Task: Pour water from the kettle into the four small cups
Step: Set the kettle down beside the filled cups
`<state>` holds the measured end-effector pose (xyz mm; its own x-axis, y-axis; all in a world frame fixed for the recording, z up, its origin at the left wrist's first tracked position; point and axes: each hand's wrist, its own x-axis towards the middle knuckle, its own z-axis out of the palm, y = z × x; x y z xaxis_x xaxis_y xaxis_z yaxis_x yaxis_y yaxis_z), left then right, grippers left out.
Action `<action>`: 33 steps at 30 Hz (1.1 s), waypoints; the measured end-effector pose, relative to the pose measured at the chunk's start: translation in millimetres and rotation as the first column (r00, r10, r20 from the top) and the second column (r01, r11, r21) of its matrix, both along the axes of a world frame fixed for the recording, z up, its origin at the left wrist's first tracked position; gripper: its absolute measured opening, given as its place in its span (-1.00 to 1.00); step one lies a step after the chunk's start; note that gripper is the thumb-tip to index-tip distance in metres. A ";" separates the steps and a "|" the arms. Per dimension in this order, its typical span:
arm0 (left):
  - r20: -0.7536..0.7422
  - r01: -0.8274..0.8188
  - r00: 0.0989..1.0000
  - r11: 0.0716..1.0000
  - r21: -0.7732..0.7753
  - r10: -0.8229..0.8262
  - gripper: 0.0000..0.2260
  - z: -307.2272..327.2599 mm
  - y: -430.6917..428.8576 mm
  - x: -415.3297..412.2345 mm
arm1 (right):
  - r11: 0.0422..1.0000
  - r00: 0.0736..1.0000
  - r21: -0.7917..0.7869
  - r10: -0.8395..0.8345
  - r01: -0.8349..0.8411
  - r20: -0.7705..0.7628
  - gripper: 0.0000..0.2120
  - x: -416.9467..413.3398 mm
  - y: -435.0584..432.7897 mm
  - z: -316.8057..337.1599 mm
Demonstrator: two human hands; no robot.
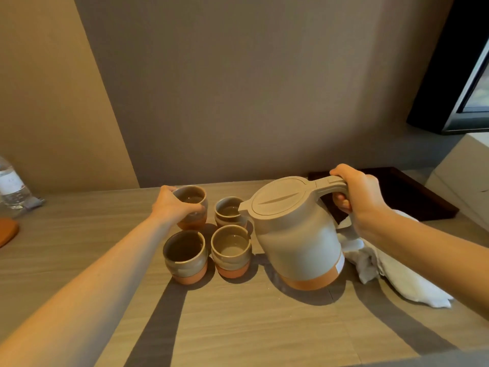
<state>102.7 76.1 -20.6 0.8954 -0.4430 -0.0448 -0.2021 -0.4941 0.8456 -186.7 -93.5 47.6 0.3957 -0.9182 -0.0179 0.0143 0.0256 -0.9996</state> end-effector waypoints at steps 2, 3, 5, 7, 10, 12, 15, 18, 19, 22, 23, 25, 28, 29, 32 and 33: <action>-0.029 -0.004 1.000 0.999 0.033 0.005 -0.29 -7.7 -3.1 2.5 | 1.000 1.000 0.006 -0.008 0.008 -0.001 -0.72 2.2 -2.1 -2.4; -0.044 -0.003 0.999 0.999 0.047 0.005 -0.29 -10.6 -4.3 2.7 | 1.000 1.000 0.005 -0.012 0.012 -0.010 -0.71 3.2 -2.7 -3.8; -0.081 0.004 0.997 0.997 0.079 0.002 -0.29 -15.2 -6.0 2.3 | 1.000 0.999 0.009 -0.020 0.020 -0.028 -0.71 5.3 -3.6 -6.8; -0.117 0.018 0.993 0.993 0.116 -0.004 -0.29 -20.8 -6.6 2.8 | 0.999 0.999 0.016 -0.027 0.028 -0.040 -0.72 6.5 -4.3 -9.9; -0.125 0.018 0.992 0.986 0.168 0.003 -0.27 -25.6 -5.2 4.6 | 0.999 0.998 0.018 -0.035 0.035 -0.048 -0.71 6.9 -4.1 -14.0; -0.128 0.017 0.992 0.981 0.192 0.008 -0.25 -25.0 -4.1 5.9 | 0.999 0.998 0.017 -0.033 0.034 -0.044 -0.71 7.2 -3.9 -16.1; -0.142 0.050 0.990 0.971 0.236 -0.016 -0.20 -19.8 -2.6 5.0 | 0.999 0.999 0.026 -0.030 0.031 -0.037 -0.71 7.7 -2.8 -16.8; -0.114 0.093 0.992 0.951 0.294 -0.062 -0.10 -12.5 -0.1 3.9 | 0.999 1.000 0.035 -0.020 0.021 -0.011 -0.70 6.4 -0.4 -16.0; -0.085 0.104 0.993 0.949 0.297 -0.083 -0.05 -9.2 0.4 2.9 | 0.999 1.000 0.034 -0.016 0.017 -0.006 -0.70 5.6 0.1 -15.8; 0.032 0.124 0.991 0.974 0.188 -0.132 -0.04 6.1 -1.4 -4.2 | 0.999 1.000 0.028 -0.018 0.018 -0.003 -0.71 2.7 0.0 -15.8; 0.069 0.133 0.987 0.982 0.137 -0.143 -0.11 13.4 -2.5 -10.8 | 0.999 1.000 0.027 -0.017 0.017 0.000 -0.72 1.7 -0.4 -15.9; 0.101 0.156 0.982 0.986 0.050 -0.161 -0.25 27.7 -5.2 -27.9 | 0.999 1.000 0.032 -0.012 0.011 0.020 -0.72 -0.7 -1.1 -16.6; 0.021 0.187 0.982 0.980 -0.063 -0.186 -0.40 44.4 -9.2 -61.3 | 0.999 0.998 0.051 -0.014 0.011 0.064 -0.73 -5.2 -4.1 -19.1; -0.014 0.207 0.978 0.973 -0.104 -0.209 -0.42 47.5 -10.2 -74.1 | 0.998 0.997 0.063 -0.017 0.013 0.078 -0.73 -6.0 -5.7 -20.0; 0.047 0.295 0.956 0.942 -0.162 -0.291 -0.45 46.8 -13.7 -112.2 | 0.994 0.995 0.103 -0.035 0.025 0.095 -0.75 -6.5 -11.2 -22.5; 0.149 0.327 0.940 0.933 -0.151 -0.306 -0.46 45.9 -13.9 -124.8 | 0.993 0.994 0.113 -0.042 0.030 0.101 -0.76 -5.9 -13.1 -23.4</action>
<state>-22.1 62.1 25.3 0.7013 -0.6956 0.1560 -0.4301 -0.2382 0.8708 -192.6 -106.6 24.2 0.3676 -0.9264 -0.0814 0.1203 0.1342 -0.9836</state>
